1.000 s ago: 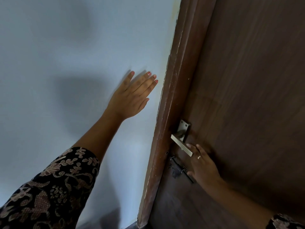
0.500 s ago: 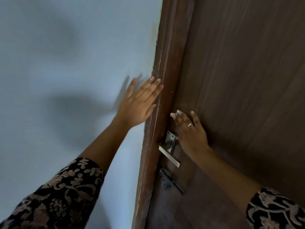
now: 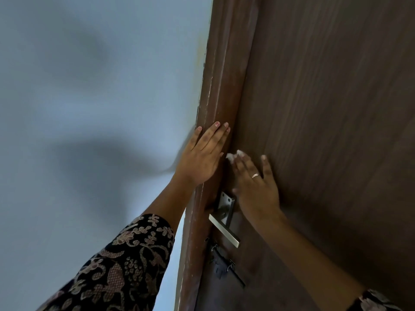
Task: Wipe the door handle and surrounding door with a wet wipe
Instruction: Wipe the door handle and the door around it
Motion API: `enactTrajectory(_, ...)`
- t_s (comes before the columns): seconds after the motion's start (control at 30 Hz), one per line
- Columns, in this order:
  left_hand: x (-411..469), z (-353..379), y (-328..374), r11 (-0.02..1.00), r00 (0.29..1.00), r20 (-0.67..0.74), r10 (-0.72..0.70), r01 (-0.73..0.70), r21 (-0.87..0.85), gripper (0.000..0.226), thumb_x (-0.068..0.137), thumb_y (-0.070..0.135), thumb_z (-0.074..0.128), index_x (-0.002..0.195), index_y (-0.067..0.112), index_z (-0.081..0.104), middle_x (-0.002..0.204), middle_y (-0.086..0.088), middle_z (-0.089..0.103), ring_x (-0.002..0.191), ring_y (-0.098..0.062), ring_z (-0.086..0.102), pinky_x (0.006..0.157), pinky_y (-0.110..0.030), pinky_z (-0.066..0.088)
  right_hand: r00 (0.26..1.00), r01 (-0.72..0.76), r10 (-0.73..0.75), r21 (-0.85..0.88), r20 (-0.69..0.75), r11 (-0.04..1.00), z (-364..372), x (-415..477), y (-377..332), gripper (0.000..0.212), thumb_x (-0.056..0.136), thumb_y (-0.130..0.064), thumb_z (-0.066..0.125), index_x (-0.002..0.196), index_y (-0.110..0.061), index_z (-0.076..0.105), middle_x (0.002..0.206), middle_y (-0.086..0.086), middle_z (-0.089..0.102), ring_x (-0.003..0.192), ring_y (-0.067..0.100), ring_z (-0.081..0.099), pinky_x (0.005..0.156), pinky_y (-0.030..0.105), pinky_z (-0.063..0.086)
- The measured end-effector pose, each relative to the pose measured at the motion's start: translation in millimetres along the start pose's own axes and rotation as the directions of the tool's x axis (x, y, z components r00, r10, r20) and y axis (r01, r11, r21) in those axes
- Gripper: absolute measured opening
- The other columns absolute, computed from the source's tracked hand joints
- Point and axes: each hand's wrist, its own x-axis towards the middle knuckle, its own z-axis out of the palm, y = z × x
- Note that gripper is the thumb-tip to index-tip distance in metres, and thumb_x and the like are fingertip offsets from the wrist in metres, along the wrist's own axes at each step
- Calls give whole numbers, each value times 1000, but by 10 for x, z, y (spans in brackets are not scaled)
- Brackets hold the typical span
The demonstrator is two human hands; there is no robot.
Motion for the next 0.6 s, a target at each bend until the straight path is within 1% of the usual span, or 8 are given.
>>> enactTrajectory(0.1, -3, 54, -24, 1000, 1000, -27, 16, -16, -3, 55, 97, 32, 36, 149, 12, 33, 155, -5, 33, 145, -22, 27, 117, -43, 17, 980, 175, -167, -63, 109, 983, 152, -117, -230, 75, 98, -46, 30, 146, -3, -8, 151, 17, -24, 140, 31, -23, 97, 59, -29)
enactTrajectory(0.17, -4, 75, -32, 1000, 999, -36, 26, -27, -15, 56, 96, 31, 37, 149, 12, 33, 155, -5, 33, 145, -22, 27, 118, -42, 17, 968, 206, -195, -58, 156, 977, 230, -238, -298, 74, 98, -44, 28, 146, -3, -11, 151, 16, -26, 138, 30, -27, 94, 58, -32)
enactTrajectory(0.23, -13, 89, -36, 999, 998, -50, 26, -27, -29, 56, 96, 29, 38, 149, 12, 32, 155, -5, 32, 145, -23, 26, 118, -43, 16, 974, 178, -173, -27, 146, 984, 237, -285, -271, 71, 99, -41, 27, 146, -5, -12, 151, 13, -27, 135, 27, -31, 90, 58, -37)
enactTrajectory(0.3, -13, 95, -35, 999, 998, -62, 22, -25, -41, 56, 95, 29, 39, 149, 12, 32, 156, -5, 32, 145, -23, 26, 118, -43, 15, 989, 112, -109, -32, 98, 993, 166, -214, -177, 71, 98, -40, 29, 146, -5, -10, 152, 12, -25, 135, 27, -29, 89, 59, -40)
enactTrajectory(0.4, -15, 96, -41, 999, 998, -63, 26, -28, -41, 56, 96, 30, 37, 149, 11, 32, 155, -6, 33, 145, -23, 26, 118, -43, 15, 1000, -5, 5, -30, -9, 1000, -17, 43, -47, 74, 97, -41, 31, 147, -4, -10, 157, 11, -18, 142, 24, -21, 96, 58, -34)
enactTrajectory(0.5, -16, 90, -43, 999, 998, -59, 29, -30, -29, 55, 97, 31, 35, 149, 12, 33, 155, -6, 33, 145, -23, 26, 118, -42, 15, 1000, -15, 14, -16, -26, 1000, -106, 144, -32, 75, 98, -41, 28, 145, -1, -15, 157, 10, -17, 143, 23, -18, 100, 54, -26)
enactTrajectory(0.57, -23, 86, -41, 999, 998, -56, 36, -37, -18, 55, 97, 32, 36, 148, 12, 33, 155, -6, 34, 145, -23, 27, 118, -42, 13, 999, -12, 11, -20, -45, 1000, -107, 67, 8, 75, 98, -38, 30, 146, -3, -15, 156, 9, -20, 143, 22, -20, 101, 54, -26)
enactTrajectory(0.6, -24, 83, -40, 999, 998, -54, 39, -39, -10, 55, 97, 32, 36, 148, 12, 33, 155, -6, 33, 145, -23, 27, 118, -41, 12, 998, -33, 33, -6, -60, 999, -106, 13, 56, 74, 96, -35, 31, 147, -4, -12, 157, 7, -19, 143, 20, -18, 103, 55, -25)
